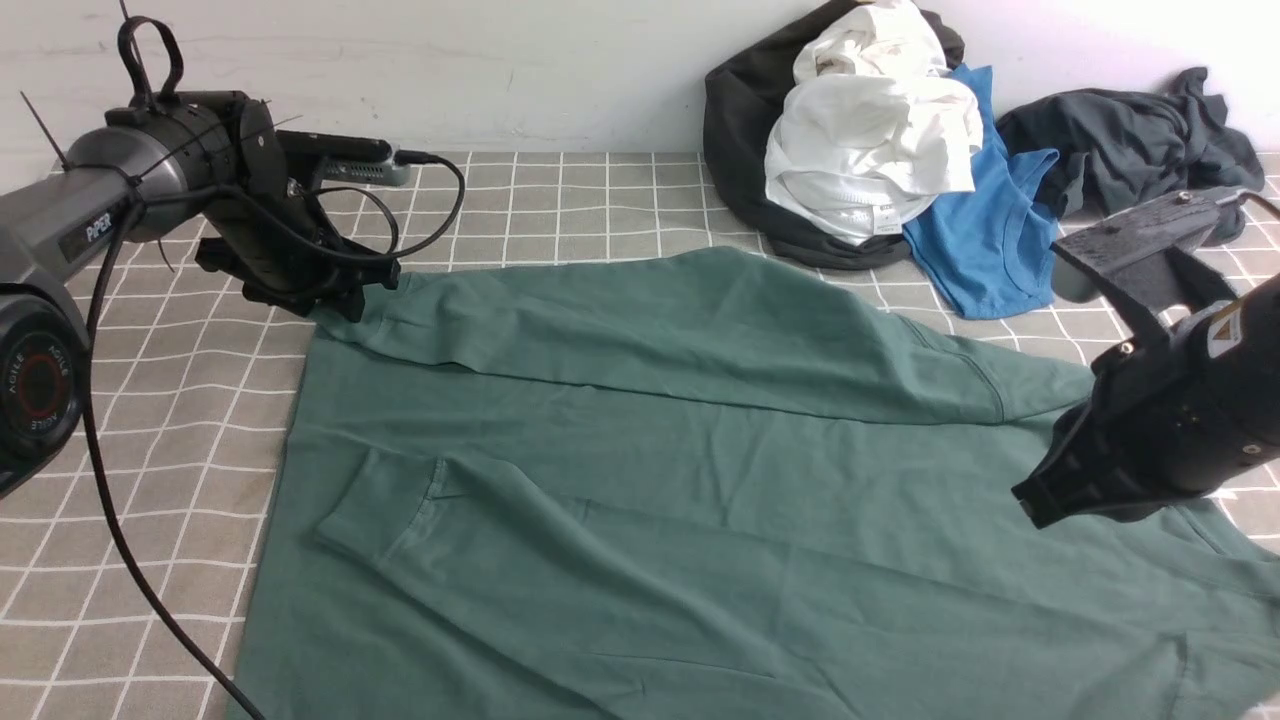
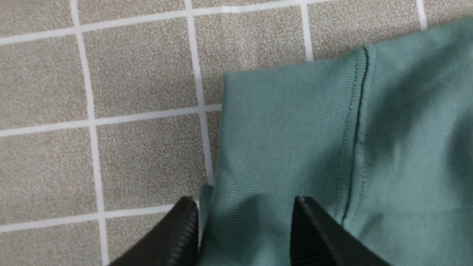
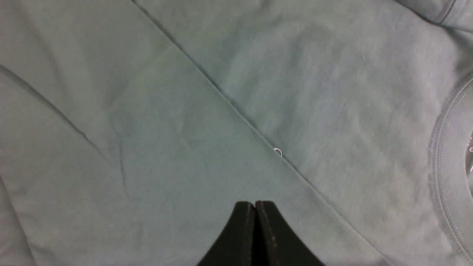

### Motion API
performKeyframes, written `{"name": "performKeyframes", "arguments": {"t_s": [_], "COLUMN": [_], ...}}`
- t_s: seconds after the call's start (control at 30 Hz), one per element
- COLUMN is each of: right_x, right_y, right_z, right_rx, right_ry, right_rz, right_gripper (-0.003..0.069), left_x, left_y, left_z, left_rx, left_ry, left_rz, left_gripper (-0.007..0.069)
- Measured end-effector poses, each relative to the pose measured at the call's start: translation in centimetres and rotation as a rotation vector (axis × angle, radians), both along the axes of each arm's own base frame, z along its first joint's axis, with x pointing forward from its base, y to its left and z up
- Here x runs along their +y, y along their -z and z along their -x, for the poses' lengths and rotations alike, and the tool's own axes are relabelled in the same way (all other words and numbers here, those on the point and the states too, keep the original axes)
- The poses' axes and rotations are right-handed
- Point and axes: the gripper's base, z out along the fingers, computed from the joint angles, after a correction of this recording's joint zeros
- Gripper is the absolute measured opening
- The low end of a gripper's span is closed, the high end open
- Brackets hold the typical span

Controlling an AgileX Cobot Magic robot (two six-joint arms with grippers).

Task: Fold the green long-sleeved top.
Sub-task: Use the left arm to clamp the cuff farthest from it

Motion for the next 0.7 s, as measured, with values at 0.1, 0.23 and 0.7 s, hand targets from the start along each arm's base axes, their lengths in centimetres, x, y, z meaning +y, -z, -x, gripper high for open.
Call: {"name": "performKeyframes", "arguments": {"t_s": [0.1,0.23,0.7], "right_x": [0.0,0.0,-0.2], "right_y": [0.0,0.0,-0.5], "right_z": [0.0,0.0,-0.3], "right_rx": [-0.002,-0.004,-0.030], "right_ry": [0.000,0.000,-0.018], "right_rz": [0.000,-0.001,0.033], "right_gripper": [-0.0014,-0.0014,-0.0014], "left_x": [0.0,0.0,-1.0], "left_y": [0.0,0.0,-4.9], "left_z": [0.0,0.0,2.3], "left_rx": [0.000,0.000,0.073], "left_ry": [0.000,0.001,0.049], "left_rz": [-0.001,-0.001,0.102], "left_gripper": [0.0274,0.0158,0.0013]}}
